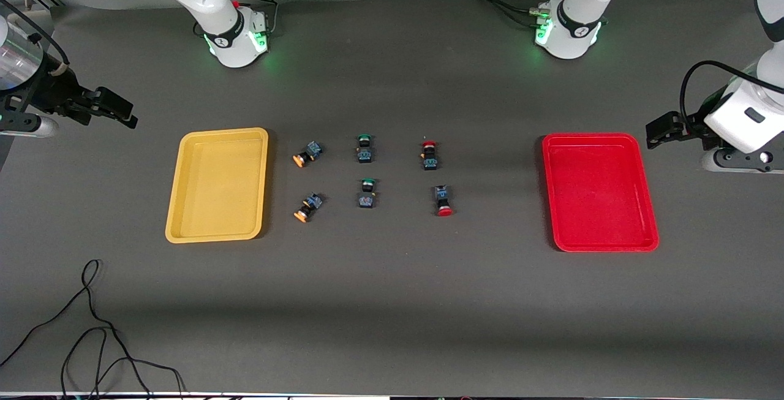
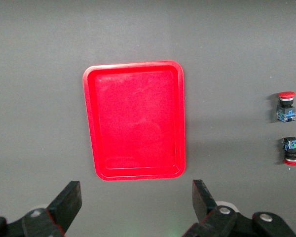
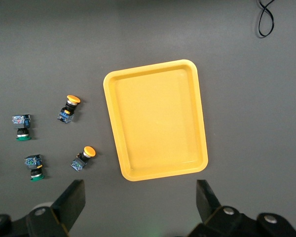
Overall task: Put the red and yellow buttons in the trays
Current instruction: 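Move the right gripper toward orange buttons while the left gripper nears red buttons, then grasp an orange button with the right gripper while the left gripper grasps a red button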
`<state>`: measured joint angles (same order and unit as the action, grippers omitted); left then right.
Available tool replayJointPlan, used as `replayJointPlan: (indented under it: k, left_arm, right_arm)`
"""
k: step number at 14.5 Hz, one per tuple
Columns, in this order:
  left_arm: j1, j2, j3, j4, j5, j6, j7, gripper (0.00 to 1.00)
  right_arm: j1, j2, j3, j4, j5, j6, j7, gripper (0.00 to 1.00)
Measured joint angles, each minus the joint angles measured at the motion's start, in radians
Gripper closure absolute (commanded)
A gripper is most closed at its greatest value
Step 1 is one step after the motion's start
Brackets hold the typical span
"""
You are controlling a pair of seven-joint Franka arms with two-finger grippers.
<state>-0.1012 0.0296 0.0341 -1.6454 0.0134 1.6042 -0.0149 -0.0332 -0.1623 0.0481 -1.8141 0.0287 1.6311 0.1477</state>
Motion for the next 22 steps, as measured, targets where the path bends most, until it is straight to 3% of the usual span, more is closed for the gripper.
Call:
replayJointPlan:
  k: [12,15,18,22]
  left_arm:
    - [-0.007,0.0,-0.008,-0.02,-0.004,0.0,0.0,0.0]
    - [-0.028,0.0,-0.069,-0.04,-0.041,0.0,-0.076,0.0]
    - [-0.075,0.0,-0.174,-0.048,-0.06,0.023,-0.255,0.0]
    - [-0.21,0.002,-0.26,-0.065,-0.067,0.07,-0.52,0.0]
  right_arm:
    - [0.0,0.037,0.002,0.027,-0.002,0.014,-0.005,0.0]
    - [0.013,0.041,0.004,0.045,-0.002,0.016,-0.006,0.0]
    - [0.034,0.044,0.006,0.05,-0.002,0.003,-0.006,0.0]
    - [0.059,0.075,0.011,0.047,-0.002,-0.048,-0.008,0.0]
